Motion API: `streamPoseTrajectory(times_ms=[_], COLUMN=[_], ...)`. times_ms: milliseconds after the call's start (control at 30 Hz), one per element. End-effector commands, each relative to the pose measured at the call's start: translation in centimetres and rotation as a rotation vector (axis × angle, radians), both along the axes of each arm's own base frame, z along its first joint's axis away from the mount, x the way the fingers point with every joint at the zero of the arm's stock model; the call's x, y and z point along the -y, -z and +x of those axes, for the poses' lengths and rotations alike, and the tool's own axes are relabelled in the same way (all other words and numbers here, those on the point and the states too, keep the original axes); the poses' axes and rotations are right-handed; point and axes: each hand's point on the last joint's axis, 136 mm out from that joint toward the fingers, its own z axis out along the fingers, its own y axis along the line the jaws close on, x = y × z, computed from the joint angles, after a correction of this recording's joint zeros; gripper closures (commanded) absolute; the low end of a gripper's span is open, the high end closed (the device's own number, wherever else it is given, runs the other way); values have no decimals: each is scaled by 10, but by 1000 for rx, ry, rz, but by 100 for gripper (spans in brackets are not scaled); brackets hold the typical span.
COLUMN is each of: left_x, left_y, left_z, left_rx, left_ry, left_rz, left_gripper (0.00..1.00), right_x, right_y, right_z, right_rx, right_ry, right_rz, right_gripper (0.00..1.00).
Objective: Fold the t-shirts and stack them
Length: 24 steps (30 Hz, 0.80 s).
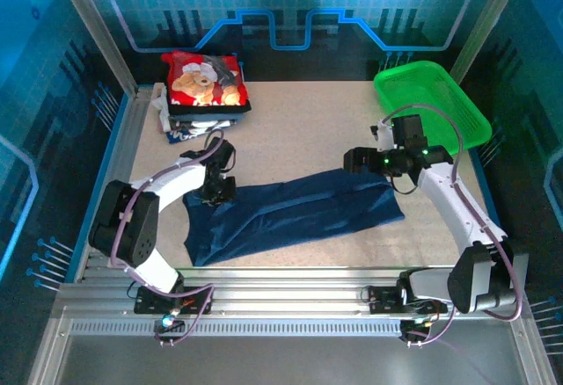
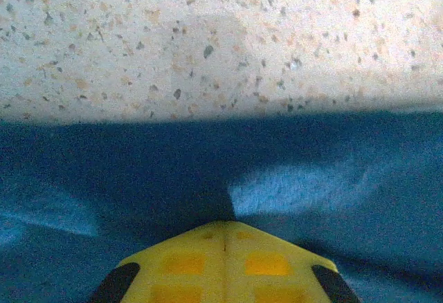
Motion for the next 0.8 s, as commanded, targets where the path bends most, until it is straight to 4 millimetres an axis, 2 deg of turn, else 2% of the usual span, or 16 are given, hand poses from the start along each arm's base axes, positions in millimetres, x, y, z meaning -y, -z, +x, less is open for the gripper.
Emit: streamPoseTrajectory(times_ms=[0,200,367,500,667,767], left_x=[13,46,77,104,119,132], left_y=[-19,-37,-44,-40,-22,-18], left_z=[-13,-38,-62,-86,-115,-127], left_rx=[42,74,80,59,1,-8], left_ry=[56,128,171,211,234,250], left_rz=[-50,-98,-160,-208,-211,-245], left_gripper=[97,100,100,100,100,98], right_x=[0,0,1,-1,-3,-3], right_y=[-5,0,3,8,13,17], right_z=[-3,3,8,9,8,8], right_rx=[5,-11,-24,-39,-55,-65], right_ry=[5,28,35,36,32,33], right_rz=[0,4,0,5,12,13], right_gripper=[0,0,0,0,0,0])
